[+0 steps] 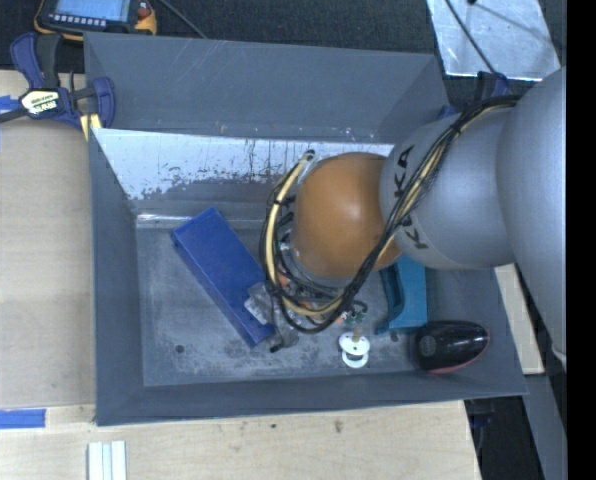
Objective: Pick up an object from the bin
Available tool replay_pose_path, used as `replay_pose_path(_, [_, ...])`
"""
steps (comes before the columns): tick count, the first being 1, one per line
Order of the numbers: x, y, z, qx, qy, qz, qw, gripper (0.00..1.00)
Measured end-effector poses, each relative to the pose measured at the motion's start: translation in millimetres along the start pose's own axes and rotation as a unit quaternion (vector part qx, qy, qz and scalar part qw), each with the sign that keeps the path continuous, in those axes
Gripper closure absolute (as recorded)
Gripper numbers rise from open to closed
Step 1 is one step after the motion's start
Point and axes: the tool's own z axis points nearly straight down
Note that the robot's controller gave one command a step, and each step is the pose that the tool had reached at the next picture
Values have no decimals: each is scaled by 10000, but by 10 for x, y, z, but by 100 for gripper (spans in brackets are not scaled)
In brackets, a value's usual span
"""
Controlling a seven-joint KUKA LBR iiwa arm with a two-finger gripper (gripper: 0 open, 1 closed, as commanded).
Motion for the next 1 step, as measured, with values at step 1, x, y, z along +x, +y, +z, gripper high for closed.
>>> replay_pose_path(1, [4, 0, -13, 0, -1, 9, 10000, 100])
